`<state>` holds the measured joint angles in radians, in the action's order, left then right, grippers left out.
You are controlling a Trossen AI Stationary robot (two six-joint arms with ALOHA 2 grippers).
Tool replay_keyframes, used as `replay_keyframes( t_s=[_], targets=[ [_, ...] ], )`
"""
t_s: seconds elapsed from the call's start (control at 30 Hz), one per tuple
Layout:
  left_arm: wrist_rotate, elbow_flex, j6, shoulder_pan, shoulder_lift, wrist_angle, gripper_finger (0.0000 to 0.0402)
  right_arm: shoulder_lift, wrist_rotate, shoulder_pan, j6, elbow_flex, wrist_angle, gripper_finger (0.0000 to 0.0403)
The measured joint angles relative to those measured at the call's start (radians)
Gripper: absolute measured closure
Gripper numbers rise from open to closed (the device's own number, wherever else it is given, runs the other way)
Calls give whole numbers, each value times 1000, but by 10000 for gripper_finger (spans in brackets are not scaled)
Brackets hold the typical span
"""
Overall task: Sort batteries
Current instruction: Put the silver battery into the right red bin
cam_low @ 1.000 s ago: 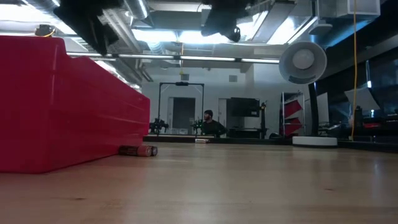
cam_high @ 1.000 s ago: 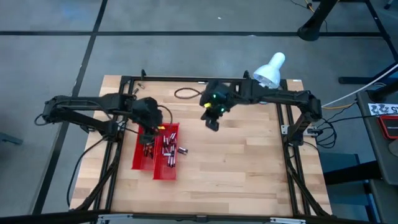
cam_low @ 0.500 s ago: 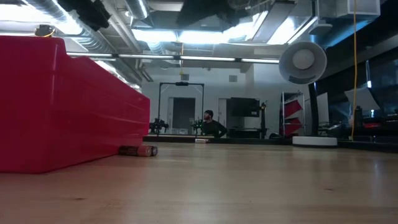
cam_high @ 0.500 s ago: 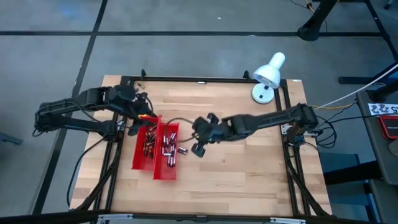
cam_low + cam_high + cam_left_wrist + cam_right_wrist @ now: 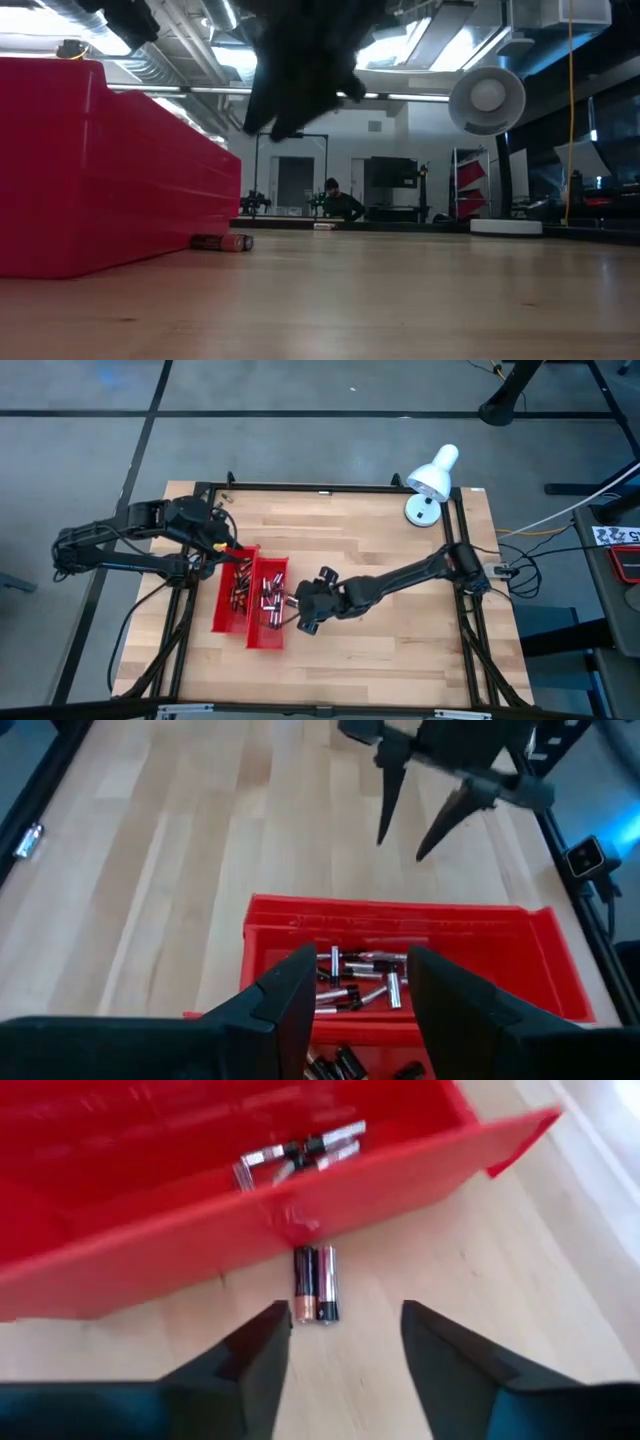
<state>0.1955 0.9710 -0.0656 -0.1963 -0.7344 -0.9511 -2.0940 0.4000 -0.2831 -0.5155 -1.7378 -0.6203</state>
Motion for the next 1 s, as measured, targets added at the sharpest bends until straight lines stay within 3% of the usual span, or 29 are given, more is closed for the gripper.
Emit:
replay_keyframes(
  t_s=[0.13,0.3,0.47,0.73,1.0],
  targets=[
    [0,0,6,0,3,-6,255,-61,6,1,0,24,57,182],
    [0,0,11,0,0,-4,255,-89,5,1,-30,124,274,174],
    [-1,0,34,0,1,-6,255,-87,96,1,-61,162,290,189],
    [-24,0,65,0,1,-6,255,-93,59,15,-56,282,489,217],
    [-55,0,121,0,1,-3,255,-131,43,26,-59,343,555,221]
  ],
)
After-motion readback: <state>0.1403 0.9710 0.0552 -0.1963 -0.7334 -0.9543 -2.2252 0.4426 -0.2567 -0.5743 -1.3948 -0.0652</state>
